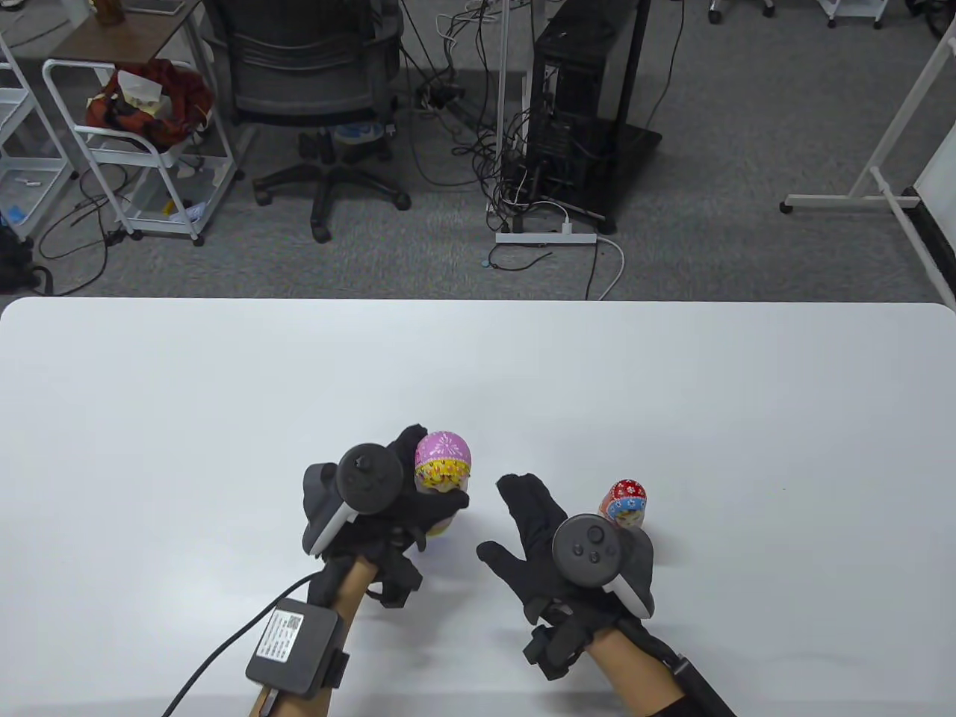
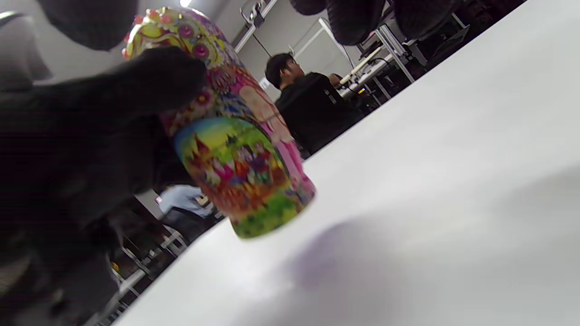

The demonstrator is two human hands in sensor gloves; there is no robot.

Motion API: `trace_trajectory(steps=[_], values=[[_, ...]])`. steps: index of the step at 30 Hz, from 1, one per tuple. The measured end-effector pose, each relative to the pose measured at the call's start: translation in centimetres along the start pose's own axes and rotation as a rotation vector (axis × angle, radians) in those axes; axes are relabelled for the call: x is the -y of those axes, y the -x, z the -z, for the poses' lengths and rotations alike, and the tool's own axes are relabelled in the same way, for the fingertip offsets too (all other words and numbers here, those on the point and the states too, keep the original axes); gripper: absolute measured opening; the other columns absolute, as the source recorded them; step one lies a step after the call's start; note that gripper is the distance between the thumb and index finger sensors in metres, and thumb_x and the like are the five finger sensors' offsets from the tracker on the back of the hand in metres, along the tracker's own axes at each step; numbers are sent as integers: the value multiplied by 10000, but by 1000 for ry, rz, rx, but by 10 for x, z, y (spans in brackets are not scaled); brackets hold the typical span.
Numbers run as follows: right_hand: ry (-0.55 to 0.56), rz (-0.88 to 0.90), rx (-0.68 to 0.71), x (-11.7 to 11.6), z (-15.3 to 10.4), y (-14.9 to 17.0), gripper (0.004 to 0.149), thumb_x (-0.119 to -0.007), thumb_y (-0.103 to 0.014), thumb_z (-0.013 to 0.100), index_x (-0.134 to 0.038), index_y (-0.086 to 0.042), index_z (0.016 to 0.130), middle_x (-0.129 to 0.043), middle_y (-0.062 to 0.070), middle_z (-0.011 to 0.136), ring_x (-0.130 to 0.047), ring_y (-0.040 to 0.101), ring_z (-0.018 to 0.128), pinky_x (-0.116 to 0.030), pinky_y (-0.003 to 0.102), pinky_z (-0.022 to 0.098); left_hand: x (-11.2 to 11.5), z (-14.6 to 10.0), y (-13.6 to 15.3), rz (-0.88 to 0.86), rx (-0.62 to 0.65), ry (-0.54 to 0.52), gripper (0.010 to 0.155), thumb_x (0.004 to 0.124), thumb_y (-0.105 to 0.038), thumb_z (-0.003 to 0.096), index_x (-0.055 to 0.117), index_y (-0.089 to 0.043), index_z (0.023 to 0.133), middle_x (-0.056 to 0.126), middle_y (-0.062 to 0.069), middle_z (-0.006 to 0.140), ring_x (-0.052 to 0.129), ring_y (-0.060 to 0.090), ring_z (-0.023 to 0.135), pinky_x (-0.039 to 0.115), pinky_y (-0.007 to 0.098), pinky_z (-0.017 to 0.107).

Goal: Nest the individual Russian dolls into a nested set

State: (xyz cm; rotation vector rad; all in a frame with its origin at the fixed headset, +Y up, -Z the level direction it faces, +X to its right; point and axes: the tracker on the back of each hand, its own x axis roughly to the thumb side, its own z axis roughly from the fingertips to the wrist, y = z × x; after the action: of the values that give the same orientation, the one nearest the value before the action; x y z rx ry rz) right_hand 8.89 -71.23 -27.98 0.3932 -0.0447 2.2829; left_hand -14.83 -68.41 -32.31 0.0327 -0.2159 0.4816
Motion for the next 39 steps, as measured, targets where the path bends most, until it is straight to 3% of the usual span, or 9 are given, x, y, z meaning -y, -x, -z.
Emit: trace_trajectory(steps=[5,10,14,19,22,27,31,33,39], values=[[-50,73,58,-5,-3,-8,781,-670,-645,458,-93,-502,965,-323,143,1136,-617,380,1014,-602,578,695,2,-30,-30,232,98,1,1051,846,-811,292,514,-186,1069,811,98,1027,947,304,889,757,548,680],[-82,51,60,-15,-3,-11,817,-681,-659,451,-87,-467,978,-395,133,1122,-693,404,966,-656,564,666,16,-40,-44,246,151,47,1047,864,-810,285,532,-201,1069,817,84,1028,949,295,889,758,546,680],[-6,42,66,-12,-5,-12,779,-740,-657,422,-282,-438,1013,-536,122,1079,-807,399,886,-746,514,619,18,-45,-43,253,151,54,1051,858,-824,271,560,-196,1059,838,70,1010,964,270,865,763,538,679],[72,98,46,3,-4,-12,764,-746,-665,413,-384,-367,1016,-623,155,1030,-900,385,803,-809,486,558,20,-49,-21,30,153,147,1118,811,-803,292,378,-167,1103,628,111,1119,784,323,989,669,601,712],[114,172,20,15,-4,-4,757,-742,-660,423,-383,-356,1016,-619,153,1030,-897,376,806,-804,482,565,25,-45,-7,27,109,289,1208,802,-817,295,232,-141,1118,453,162,1178,627,387,1073,604,632,738],[132,364,-9,24,-2,7,763,-732,-658,426,-357,-355,1018,-601,151,1036,-886,372,816,-794,482,577,35,-43,-3,62,114,334,1305,848,-814,235,102,-185,1103,340,175,1202,525,429,1118,578,648,752],[130,384,62,24,-4,3,770,-749,-645,420,-351,-370,1018,-563,130,1053,-841,387,844,-749,509,611,37,-46,-10,72,173,138,1253,890,-787,219,266,-149,1098,666,78,1099,767,346,1037,687,602,715],[116,327,84,23,-5,-1,802,-721,-675,413,-293,-381,1023,-538,107,1064,-817,366,851,-717,515,634,37,-47,-12,73,177,155,1222,903,-788,228,330,-136,1087,757,32,1026,926,243,903,751,557,688],[-13,357,90,19,-1,7,868,-764,-664,401,-151,-482,988,-383,126,1126,-666,392,986,-593,580,708,36,-47,-10,47,195,173,1169,903,-798,252,367,-183,1089,772,25,1013,952,225,846,757,551,683]])
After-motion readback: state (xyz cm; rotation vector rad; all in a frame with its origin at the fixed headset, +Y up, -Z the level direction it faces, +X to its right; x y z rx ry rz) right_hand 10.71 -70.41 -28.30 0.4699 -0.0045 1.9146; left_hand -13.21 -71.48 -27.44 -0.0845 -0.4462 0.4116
